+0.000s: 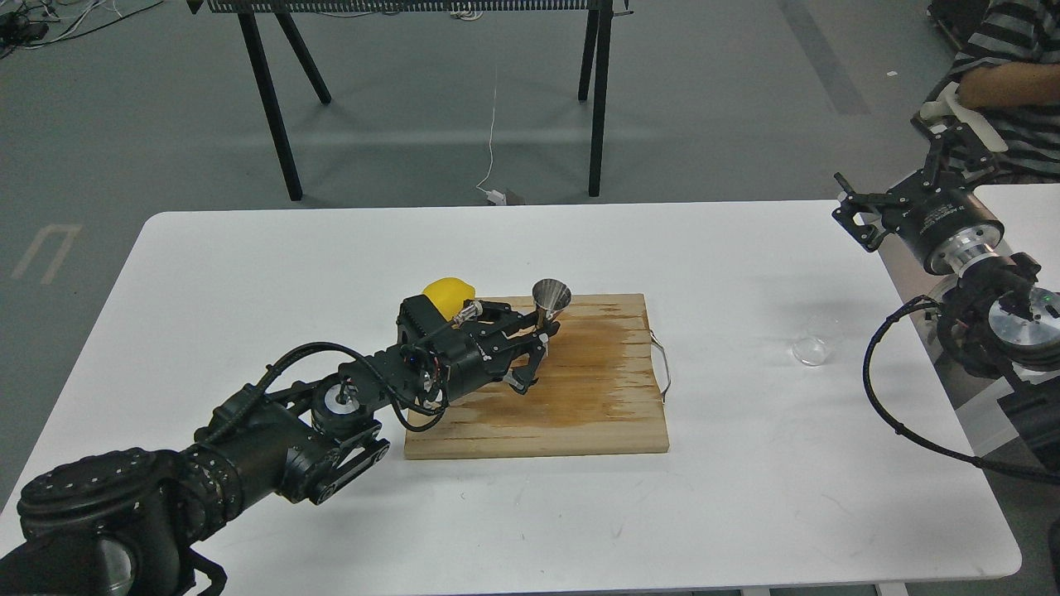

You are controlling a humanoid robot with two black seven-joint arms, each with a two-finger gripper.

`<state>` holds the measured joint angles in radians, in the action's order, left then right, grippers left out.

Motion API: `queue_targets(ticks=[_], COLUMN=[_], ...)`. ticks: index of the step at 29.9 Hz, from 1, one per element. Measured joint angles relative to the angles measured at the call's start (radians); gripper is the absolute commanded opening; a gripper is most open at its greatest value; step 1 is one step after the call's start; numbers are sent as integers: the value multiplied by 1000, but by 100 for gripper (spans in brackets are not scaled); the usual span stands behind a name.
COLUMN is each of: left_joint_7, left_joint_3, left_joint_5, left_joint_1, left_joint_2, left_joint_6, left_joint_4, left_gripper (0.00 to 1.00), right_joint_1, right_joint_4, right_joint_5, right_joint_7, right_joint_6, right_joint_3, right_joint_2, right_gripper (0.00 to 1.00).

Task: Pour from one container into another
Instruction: 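Lift the jigger with the left gripper and carry it onto the cutting board, then set the jigger upright on the board and open the left gripper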

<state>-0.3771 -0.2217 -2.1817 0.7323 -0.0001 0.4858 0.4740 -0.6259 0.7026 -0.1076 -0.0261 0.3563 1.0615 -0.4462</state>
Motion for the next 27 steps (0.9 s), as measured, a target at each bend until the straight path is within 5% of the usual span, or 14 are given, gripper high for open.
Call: queue_targets(ticks=[18,27], left_joint_7=[-11,-11], left_joint_3=[7,8], left_joint_5=[0,0], left_joint_1=[-69,-73], left_joint_2=[0,0], left_joint_6=[3,3], left_joint_4=[70,73], left_gripper=[6,28], right_joint_1=[0,2], right_joint_4=[0,0], right_joint_5=[0,0], right_joint_7=[0,0], right_joint_6=[-2,-4], right_joint_3=[0,0], right_joint_2=[3,3], right_gripper=[99,99])
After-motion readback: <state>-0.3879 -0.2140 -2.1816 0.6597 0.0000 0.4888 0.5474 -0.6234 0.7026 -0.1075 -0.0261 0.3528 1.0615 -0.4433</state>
